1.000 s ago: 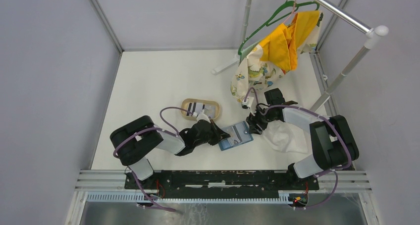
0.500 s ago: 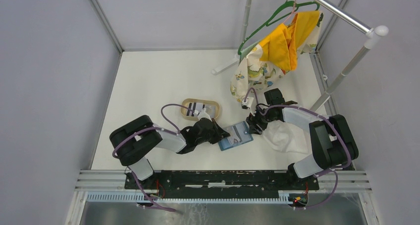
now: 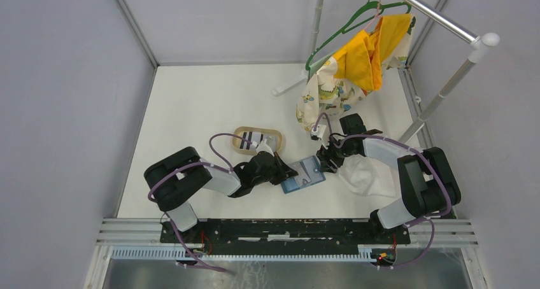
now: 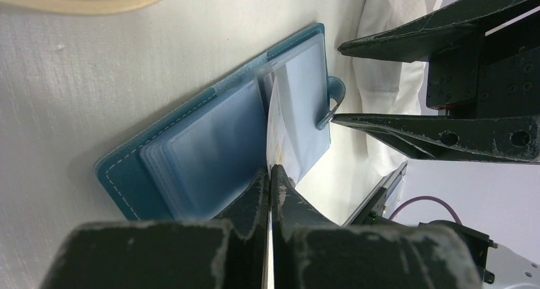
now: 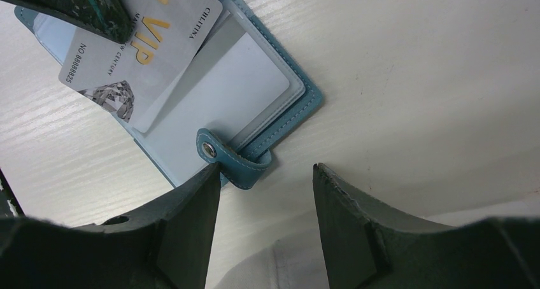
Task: Put the credit cards into the card holder
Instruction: Insert the credit card into the card holder.
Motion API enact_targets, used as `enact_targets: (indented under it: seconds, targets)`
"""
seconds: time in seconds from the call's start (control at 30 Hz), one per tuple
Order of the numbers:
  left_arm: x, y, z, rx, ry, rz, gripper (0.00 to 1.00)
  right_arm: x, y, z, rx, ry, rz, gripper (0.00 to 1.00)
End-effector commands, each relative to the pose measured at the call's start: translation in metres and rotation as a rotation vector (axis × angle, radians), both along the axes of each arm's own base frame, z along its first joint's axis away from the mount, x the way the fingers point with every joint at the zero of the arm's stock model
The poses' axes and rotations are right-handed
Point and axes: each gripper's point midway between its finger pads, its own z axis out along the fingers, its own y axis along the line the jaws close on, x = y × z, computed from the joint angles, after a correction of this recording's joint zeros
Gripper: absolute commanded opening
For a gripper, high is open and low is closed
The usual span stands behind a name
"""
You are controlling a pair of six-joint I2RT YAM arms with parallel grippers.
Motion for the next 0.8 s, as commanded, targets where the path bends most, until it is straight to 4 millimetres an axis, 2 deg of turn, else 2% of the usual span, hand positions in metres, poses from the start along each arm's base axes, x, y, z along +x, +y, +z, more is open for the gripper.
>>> enact_targets:
  seconds: [0.0, 0.47, 0.77]
  targets:
    - [-0.011, 0.008, -0.021, 0.037, 0.064, -0.008, 0.02, 0.01, 0.003, 0.009, 0.015, -0.03, 0.011, 0.61]
    - [-0.015, 0.012, -0.032, 0.046, 0.152, 0.038, 0.02, 0.01, 0.004, 0.011, 0.019, -0.033, 0.015, 0.61]
    - [-0.015, 0.007, -0.034, 0.036, 0.161, 0.029, 0.02, 0.009, 0.004, 0.009, 0.022, -0.025, 0.016, 0.61]
